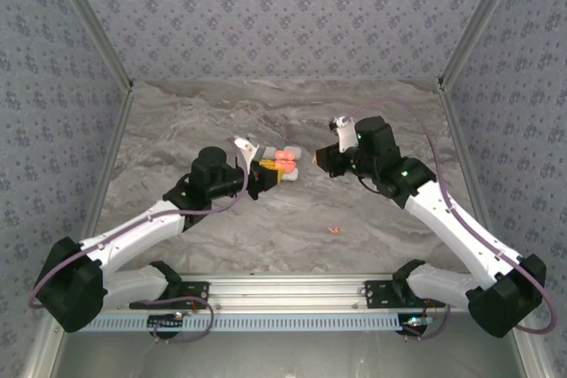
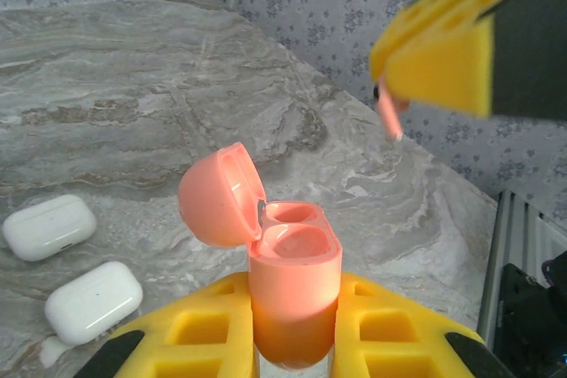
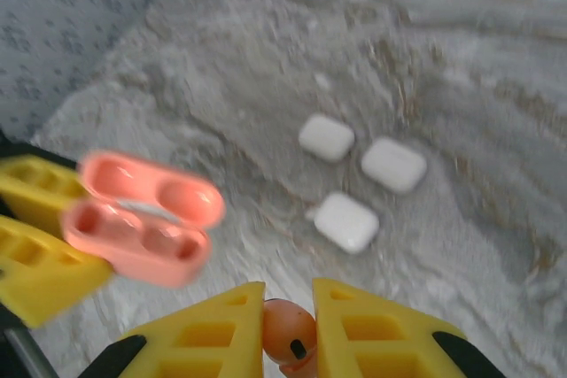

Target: Insert the wireless bluetooth earbuds into the charging case

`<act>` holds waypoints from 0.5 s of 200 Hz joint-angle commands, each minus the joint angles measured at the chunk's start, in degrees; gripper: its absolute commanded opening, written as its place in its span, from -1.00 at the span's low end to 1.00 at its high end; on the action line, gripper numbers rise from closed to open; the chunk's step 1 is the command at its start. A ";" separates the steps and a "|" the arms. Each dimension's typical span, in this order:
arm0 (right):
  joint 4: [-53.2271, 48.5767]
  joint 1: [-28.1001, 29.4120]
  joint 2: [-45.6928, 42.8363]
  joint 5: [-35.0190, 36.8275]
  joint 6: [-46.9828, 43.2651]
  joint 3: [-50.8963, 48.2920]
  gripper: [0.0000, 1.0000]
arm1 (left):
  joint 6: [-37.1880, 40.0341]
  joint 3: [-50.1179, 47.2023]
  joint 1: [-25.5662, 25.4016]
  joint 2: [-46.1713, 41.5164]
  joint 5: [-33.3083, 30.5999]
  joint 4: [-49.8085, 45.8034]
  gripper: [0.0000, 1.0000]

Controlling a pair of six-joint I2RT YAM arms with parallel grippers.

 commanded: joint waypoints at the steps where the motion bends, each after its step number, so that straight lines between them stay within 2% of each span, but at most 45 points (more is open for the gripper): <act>1: 3.87 0.71 0.00 1.01 -2.45 3.30 -0.60 | -1.71 2.24 -0.66 1.07 3.11 4.70 -1.00; 46: 5.42 4.79 3.85 2.15 -5.53 6.57 -0.60 | -1.82 2.95 -1.75 2.16 3.17 5.78 -1.00; 100: 6.77 7.37 5.51 0.92 -4.61 4.82 -0.60 | -2.17 2.94 -2.01 2.04 2.73 6.62 -1.00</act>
